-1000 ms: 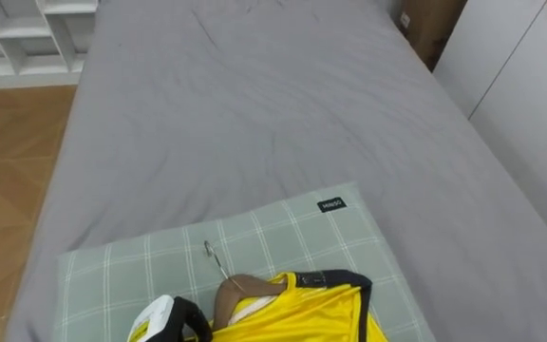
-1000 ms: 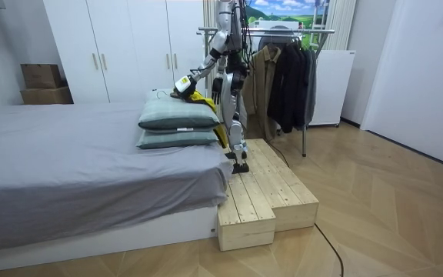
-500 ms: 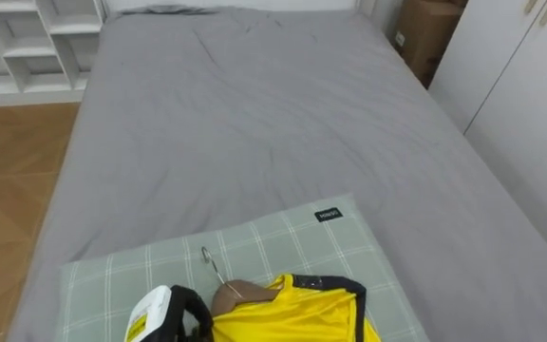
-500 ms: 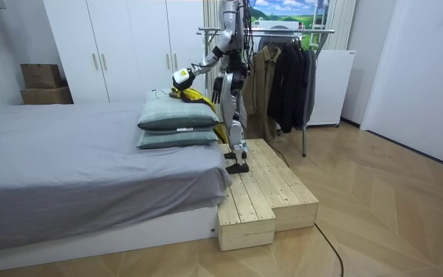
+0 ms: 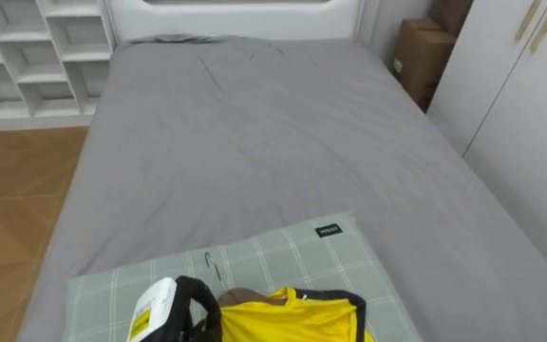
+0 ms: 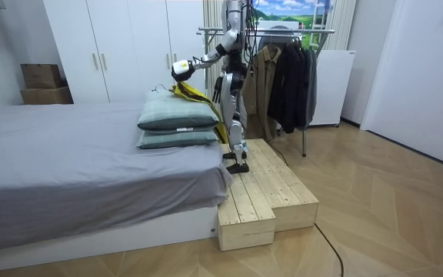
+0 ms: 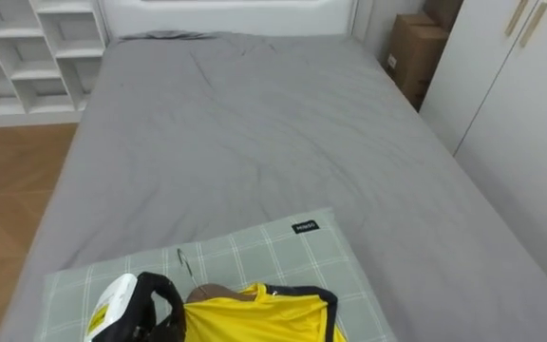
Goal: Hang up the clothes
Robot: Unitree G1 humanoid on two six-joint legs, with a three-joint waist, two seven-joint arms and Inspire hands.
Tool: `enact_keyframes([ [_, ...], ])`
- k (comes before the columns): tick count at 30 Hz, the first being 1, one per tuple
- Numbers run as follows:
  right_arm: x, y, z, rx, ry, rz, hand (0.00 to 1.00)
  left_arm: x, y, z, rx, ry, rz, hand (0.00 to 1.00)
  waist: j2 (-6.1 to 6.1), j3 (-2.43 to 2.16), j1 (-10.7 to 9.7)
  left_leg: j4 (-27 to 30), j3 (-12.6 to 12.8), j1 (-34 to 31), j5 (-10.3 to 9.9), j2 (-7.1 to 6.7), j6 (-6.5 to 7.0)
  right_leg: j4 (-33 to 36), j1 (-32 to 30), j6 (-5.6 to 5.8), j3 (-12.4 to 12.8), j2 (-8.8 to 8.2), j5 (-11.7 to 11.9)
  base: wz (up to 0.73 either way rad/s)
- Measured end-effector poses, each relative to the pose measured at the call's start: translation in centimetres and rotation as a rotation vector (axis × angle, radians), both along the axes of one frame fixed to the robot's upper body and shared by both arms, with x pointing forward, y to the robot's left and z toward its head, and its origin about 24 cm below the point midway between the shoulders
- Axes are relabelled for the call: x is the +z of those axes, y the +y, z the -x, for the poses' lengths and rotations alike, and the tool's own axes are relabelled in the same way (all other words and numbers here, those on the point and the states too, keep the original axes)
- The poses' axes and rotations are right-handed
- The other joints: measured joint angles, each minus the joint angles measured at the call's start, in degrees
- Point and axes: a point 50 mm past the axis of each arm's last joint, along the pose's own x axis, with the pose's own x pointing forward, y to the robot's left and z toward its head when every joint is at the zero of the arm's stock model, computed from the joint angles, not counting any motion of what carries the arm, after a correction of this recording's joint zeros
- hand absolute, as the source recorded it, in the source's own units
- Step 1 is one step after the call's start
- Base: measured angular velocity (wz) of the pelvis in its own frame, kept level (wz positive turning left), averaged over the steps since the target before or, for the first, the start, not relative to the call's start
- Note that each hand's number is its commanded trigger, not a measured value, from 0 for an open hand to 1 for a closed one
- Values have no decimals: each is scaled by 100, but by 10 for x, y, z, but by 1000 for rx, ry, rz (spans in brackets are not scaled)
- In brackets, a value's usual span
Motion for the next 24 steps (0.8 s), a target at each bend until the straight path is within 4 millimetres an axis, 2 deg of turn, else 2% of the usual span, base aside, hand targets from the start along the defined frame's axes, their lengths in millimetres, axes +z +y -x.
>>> enact_keyframes([
  [3, 0, -1, 0, -9, -8, 2, 0, 1, -1, 0, -7, -6, -4, 100, 40, 8, -12, -61, 0, 70, 0, -5, 0, -17, 46, 2, 0, -2, -1, 0],
  [8, 1, -1, -2, -10, -23, 7, 0, 7, -7, -1, -29, -37, 7, 100, 144, -17, -15, -75, -1, 93, 0, -12, 0, -20, 67, 2, -4, -8, -1, 0],
  [11, 1, -1, 0, -12, -22, 8, 0, 7, -7, -1, -32, -37, 6, 100, 182, -2, -15, -109, -6, 180, 0, -17, 0, -28, 142, 9, -8, -12, -6, 0],
  [24, 0, -5, 9, -66, -17, -1, 0, 1, -4, 10, -37, -34, -45, 100, 155, 13, -179, -293, -6, 472, 0, -32, 1, -109, 344, 21, 14, -19, -14, 0],
])
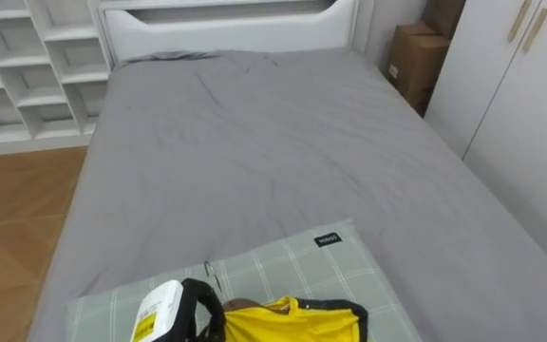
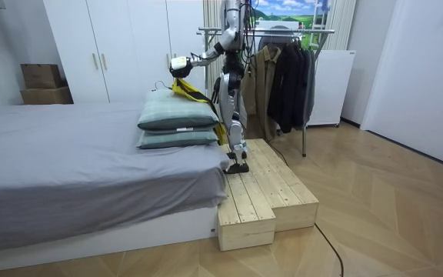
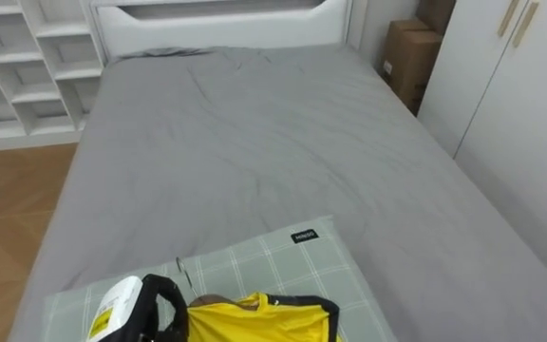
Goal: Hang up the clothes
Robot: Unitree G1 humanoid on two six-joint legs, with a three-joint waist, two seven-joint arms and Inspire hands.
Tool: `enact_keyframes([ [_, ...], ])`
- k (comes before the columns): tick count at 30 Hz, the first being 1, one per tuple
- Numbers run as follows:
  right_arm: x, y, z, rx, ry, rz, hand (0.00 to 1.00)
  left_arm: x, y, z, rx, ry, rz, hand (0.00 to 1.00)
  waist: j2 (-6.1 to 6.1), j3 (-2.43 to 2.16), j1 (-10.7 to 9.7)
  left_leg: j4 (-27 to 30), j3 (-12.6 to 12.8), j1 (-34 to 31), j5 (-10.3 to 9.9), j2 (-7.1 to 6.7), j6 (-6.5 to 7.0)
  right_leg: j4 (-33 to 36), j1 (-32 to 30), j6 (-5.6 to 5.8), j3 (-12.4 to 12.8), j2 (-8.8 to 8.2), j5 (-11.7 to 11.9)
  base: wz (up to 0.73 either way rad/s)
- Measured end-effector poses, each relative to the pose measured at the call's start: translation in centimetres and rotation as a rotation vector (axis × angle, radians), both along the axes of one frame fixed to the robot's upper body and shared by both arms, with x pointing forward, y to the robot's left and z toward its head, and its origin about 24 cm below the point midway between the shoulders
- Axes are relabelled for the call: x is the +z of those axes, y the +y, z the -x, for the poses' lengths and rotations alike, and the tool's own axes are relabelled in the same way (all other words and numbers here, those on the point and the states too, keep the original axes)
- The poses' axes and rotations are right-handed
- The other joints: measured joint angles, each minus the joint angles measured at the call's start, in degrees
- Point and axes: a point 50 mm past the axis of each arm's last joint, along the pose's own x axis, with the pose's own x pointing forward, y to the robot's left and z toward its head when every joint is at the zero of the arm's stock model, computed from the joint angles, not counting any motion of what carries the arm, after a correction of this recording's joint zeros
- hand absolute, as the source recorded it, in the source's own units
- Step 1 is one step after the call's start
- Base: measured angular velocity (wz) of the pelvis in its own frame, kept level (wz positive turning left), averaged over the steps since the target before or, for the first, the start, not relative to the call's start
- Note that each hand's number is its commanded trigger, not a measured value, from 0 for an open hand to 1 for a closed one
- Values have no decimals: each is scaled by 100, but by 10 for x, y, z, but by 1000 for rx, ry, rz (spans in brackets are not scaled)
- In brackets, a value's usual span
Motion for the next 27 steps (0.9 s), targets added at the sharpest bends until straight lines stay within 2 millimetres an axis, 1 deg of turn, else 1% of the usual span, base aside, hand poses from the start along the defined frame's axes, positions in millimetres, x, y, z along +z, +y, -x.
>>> enact_keyframes([
  [9, 0, -3, 3, -40, 0, 4, 0, 4, 2, -1, -14, -21, -22, 100, -79, 36, -45, 2, 3, 2, 0, -2, 0, 10, 27, 0, -4, -3, 0, 0],
  [14, 0, -3, 3, -45, -2, 13, 0, 13, 0, -3, -23, -65, -10, 100, -111, 26, -49, 16, 8, 1, 0, -3, 0, 7, 39, 0, -1, -3, 0, 0],
  [17, 0, -4, 3, -41, -2, 24, 0, 17, -1, -4, -27, -82, -5, 100, -102, 23, -19, 19, 12, 13, 0, -1, 0, 4, 40, 0, 53, 4, 0, -1],
  [19, 0, -4, 2, -31, -9, 36, 0, 17, -2, -5, -28, -86, -5, 100, -70, 36, 1, 33, 9, 31, -1, 2, 0, 5, 68, -1, 71, 8, 1, -2],
  [21, 2, -3, -4, 15, -40, 47, 0, 23, -3, -7, -40, -115, -10, 100, -39, 53, 1, 33, 8, 40, -1, 2, 0, 6, 75, 0, 82, 10, 0, 0],
  [22, 3, -2, -6, 26, -48, 49, 0, 25, -3, -8, -47, -125, -14, 100, -32, 53, 3, 33, 9, 41, -1, 2, 0, 6, 76, 0, 83, 11, 0, 0],
  [25, 6, 1, -18, 89, -102, 77, 0, 39, -6, -13, -67, -197, 4, 100, 21, 28, 33, 32, 38, 67, -1, 3, 0, 8, 85, 0, 126, 15, 0, -5],
  [27, 12, 3, -30, 150, -165, 120, 0, 48, -8, -14, -83, -256, 9, 100, 83, -9, 42, 17, 88, 109, -1, 4, 1, 24, 91, 6, 149, 11, -4, -10],
])
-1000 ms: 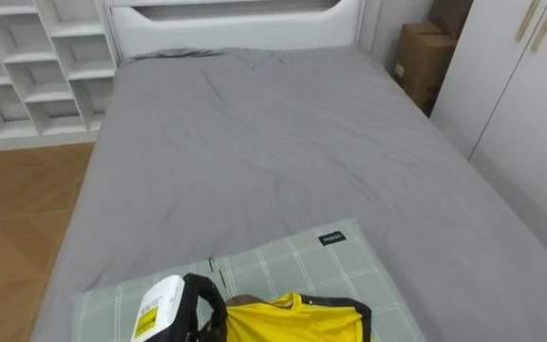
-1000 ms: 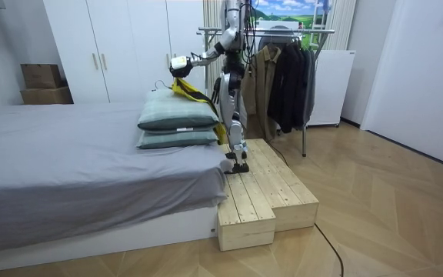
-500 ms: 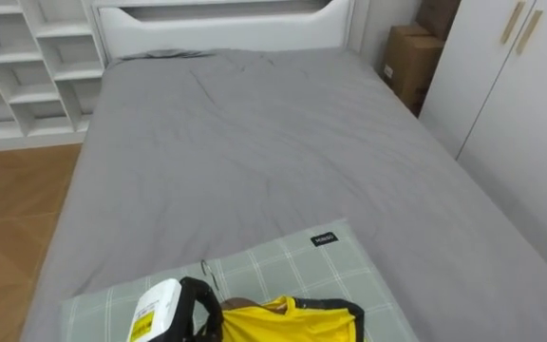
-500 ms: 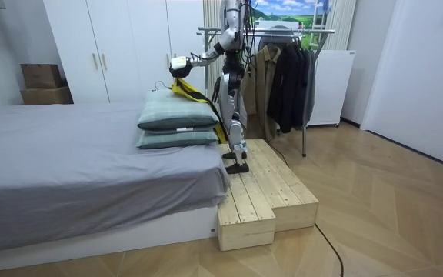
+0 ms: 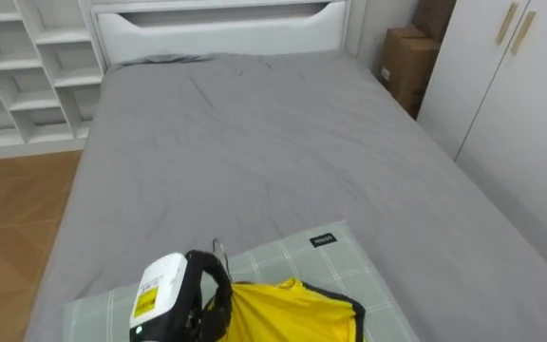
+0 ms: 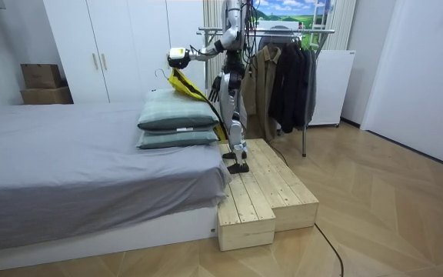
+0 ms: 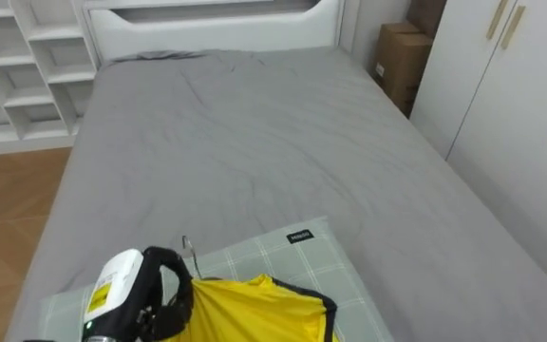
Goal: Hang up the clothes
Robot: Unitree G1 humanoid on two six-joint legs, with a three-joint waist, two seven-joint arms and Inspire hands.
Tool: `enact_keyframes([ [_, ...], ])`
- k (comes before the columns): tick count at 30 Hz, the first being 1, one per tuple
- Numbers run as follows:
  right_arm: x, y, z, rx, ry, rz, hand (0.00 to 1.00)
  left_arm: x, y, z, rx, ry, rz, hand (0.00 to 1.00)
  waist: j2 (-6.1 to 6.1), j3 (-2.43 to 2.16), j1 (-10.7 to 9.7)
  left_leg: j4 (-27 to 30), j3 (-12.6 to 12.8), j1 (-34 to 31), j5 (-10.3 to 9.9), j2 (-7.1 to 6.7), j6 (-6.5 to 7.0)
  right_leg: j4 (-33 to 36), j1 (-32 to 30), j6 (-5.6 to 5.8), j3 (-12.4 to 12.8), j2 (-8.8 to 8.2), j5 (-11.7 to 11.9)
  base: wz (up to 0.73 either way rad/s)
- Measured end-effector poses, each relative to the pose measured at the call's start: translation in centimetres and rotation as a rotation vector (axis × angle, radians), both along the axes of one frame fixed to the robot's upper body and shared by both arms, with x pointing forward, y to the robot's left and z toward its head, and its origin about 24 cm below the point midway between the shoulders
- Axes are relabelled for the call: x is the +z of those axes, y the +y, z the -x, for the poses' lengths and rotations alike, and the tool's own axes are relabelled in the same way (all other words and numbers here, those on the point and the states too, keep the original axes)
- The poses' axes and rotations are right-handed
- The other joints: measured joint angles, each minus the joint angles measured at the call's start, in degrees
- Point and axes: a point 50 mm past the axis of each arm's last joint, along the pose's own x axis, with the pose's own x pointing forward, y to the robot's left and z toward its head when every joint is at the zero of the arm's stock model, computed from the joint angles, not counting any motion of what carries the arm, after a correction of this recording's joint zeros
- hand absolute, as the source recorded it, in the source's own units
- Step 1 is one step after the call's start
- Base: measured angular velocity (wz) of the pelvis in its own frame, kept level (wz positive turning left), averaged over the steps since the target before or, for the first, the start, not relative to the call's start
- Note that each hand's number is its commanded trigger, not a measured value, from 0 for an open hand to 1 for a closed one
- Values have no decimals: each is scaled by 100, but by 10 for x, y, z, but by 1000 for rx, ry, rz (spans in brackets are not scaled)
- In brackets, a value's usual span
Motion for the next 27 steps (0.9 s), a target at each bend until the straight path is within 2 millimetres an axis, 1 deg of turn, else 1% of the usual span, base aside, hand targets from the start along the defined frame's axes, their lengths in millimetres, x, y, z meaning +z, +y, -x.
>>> enact_keyframes([
  [4, 13, 7, -22, 100, -139, 68, 0, 7, 2, -3, -7, -57, -9, 100, -3, 6, -18, -5, 58, 91, 0, 7, 0, -14, 63, 3, 1, 3, -2, -4],
  [7, 18, 9, -28, 129, -184, 90, 0, 8, 2, -3, -6, -64, -7, 100, -21, 17, 4, -1, 62, 94, 0, 3, 0, -13, 95, 7, -2, -3, -4, 0],
  [9, 28, 13, -37, 193, -252, 115, 0, 12, 4, -4, -6, -77, -11, 100, -30, 23, 5, 1, 65, 82, 0, 2, 1, -14, 67, 10, 1, -3, -6, 0],
  [11, 34, 16, -44, 221, -299, 129, 0, 15, 4, -5, -11, -94, -12, 100, -31, 22, 4, 2, 64, 92, 0, -1, 1, -14, 57, 12, 5, -5, -7, 0],
  [14, 45, 19, -54, 243, -370, 149, 0, 21, 3, -5, -21, -118, -12, 100, -34, 25, -10, -18, 74, 156, 0, -2, 1, -14, 113, 13, 11, -6, -8, 0],
  [16, 50, 21, -57, 250, -401, 155, 0, 20, 4, -5, -26, -116, -16, 100, -38, 27, -6, -34, 74, 255, -1, -1, 1, -13, 207, 13, 17, -4, -8, 0],
  [20, 67, 28, -70, 245, -511, 161, 0, 20, 3, -4, -26, -118, -14, 100, -37, 27, -1, -39, 82, 282, -10, -1, 4, -4, 242, 19, 94, 3, -13, -2],
  [27, 92, 27, -86, 237, -646, 233, 0, 21, 3, -4, -28, -120, -22, 100, -6, 32, 0, -25, 98, 281, -18, -4, 16, 5, 243, 20, 127, 2, -14, -1],
])
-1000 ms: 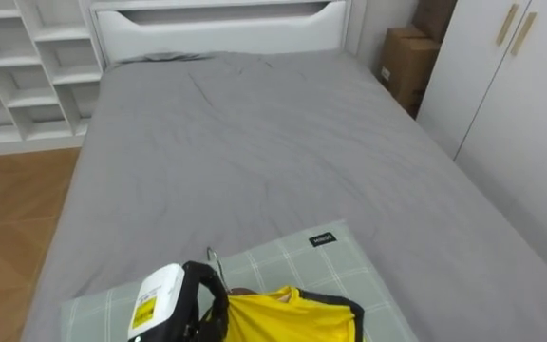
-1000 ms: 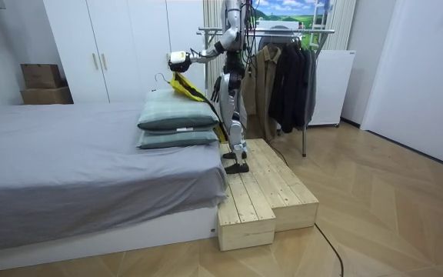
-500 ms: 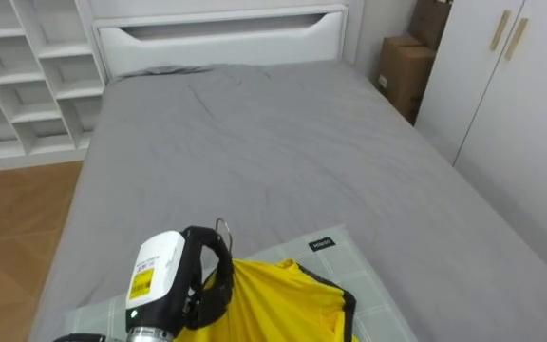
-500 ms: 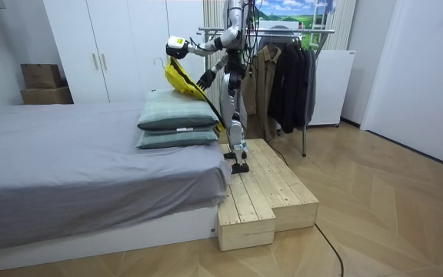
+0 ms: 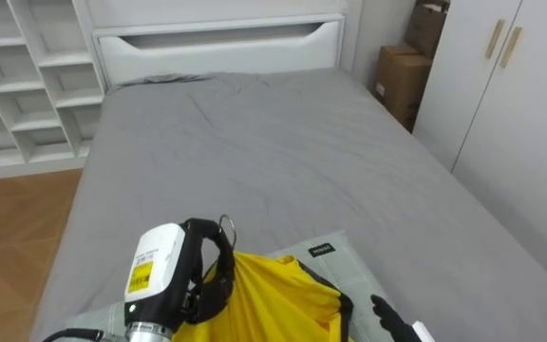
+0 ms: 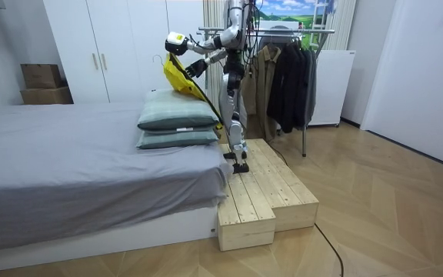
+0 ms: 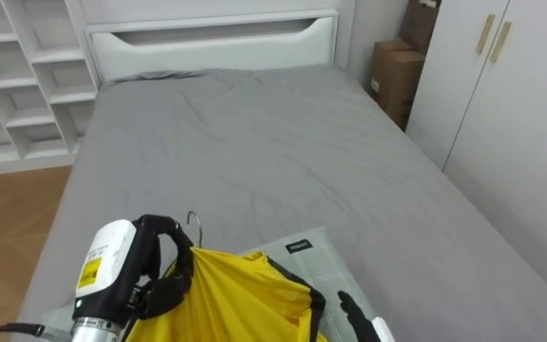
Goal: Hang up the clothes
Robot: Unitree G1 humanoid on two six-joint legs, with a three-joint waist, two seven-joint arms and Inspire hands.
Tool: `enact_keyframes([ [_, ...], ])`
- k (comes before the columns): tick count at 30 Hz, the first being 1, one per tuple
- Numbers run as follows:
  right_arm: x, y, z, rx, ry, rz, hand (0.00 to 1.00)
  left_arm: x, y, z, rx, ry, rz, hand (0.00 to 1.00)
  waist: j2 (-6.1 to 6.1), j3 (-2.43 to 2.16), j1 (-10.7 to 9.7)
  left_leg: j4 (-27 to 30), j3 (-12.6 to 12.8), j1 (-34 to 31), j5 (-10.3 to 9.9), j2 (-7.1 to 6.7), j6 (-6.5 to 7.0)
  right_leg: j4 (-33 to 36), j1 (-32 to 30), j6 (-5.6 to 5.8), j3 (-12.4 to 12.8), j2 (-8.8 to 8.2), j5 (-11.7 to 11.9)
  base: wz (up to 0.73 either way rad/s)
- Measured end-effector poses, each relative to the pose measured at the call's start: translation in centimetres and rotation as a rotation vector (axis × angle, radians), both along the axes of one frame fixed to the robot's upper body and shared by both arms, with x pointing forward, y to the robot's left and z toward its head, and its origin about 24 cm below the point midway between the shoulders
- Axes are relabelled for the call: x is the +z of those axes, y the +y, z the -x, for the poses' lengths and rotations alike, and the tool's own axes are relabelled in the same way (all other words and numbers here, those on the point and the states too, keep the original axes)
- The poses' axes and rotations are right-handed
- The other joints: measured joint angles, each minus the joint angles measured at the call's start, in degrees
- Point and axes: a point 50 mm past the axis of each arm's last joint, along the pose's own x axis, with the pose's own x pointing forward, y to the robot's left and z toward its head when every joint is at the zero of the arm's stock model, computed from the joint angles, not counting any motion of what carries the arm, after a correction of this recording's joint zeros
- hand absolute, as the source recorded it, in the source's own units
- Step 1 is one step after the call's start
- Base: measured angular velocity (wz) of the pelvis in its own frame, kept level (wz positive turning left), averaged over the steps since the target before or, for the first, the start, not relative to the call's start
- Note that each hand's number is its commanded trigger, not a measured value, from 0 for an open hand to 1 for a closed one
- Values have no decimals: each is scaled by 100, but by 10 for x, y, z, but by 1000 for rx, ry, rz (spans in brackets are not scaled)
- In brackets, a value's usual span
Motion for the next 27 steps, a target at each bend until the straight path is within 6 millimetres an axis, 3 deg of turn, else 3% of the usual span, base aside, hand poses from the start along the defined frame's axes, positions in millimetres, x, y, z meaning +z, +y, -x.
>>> enact_keyframes([
  [8, 23, 0, -9, 9, -136, 64, 0, 11, -3, -2, -14, -54, -3, 100, 91, -1, 0, 7, 7, 3, 0, 4, 0, -12, -37, 1, 17, 5, -1, -1],
  [16, 23, 1, -9, 16, -140, 75, 0, 14, -3, -2, -7, -75, 4, 100, 91, -2, 3, 8, 27, 14, 0, 10, 0, 90, -40, -1, 12, 4, 1, 0],
  [27, 20, 7, -8, 78, -123, 102, 0, 27, -8, -3, -31, -133, -3, 100, 78, 7, 234, 16, 38, 8, 0, 17, 0, 81, -46, 0, -5, 6, 0, -1],
])
